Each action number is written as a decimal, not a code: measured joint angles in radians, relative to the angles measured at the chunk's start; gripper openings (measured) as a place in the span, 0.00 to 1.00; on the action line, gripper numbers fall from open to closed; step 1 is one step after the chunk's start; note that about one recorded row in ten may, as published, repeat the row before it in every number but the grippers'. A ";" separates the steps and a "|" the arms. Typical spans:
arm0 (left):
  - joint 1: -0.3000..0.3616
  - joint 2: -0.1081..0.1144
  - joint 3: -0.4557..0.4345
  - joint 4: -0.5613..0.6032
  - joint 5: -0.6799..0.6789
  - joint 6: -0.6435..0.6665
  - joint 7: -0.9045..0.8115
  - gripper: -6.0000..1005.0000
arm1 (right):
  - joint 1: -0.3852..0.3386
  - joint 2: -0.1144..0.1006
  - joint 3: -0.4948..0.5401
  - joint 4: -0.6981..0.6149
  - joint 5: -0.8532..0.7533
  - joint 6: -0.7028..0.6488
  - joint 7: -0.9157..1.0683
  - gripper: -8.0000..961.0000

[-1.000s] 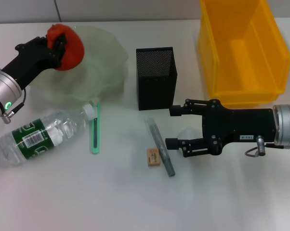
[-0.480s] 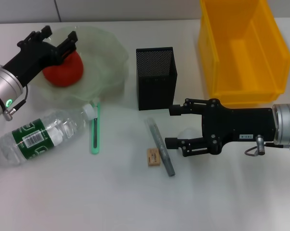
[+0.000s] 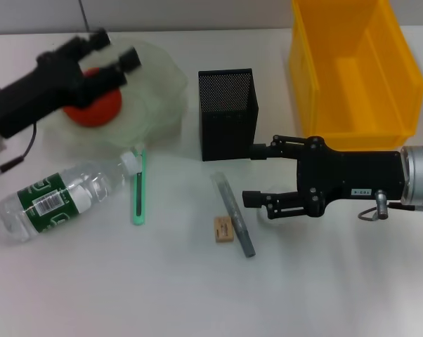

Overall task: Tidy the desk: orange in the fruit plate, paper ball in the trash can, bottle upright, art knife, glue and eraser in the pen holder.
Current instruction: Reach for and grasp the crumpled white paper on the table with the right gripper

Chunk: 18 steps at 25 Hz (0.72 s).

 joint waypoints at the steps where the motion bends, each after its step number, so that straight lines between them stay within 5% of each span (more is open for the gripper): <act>1: 0.006 0.008 0.016 0.005 0.008 0.023 -0.016 0.81 | 0.001 0.000 0.004 0.000 0.000 -0.001 0.004 0.78; 6: 0.026 0.037 0.036 0.012 0.131 0.139 -0.061 0.81 | 0.013 -0.011 0.015 -0.003 0.010 -0.010 0.039 0.78; 18: 0.035 0.028 0.044 0.009 0.307 0.155 -0.011 0.81 | 0.057 -0.040 -0.018 -0.136 0.006 -0.072 0.280 0.77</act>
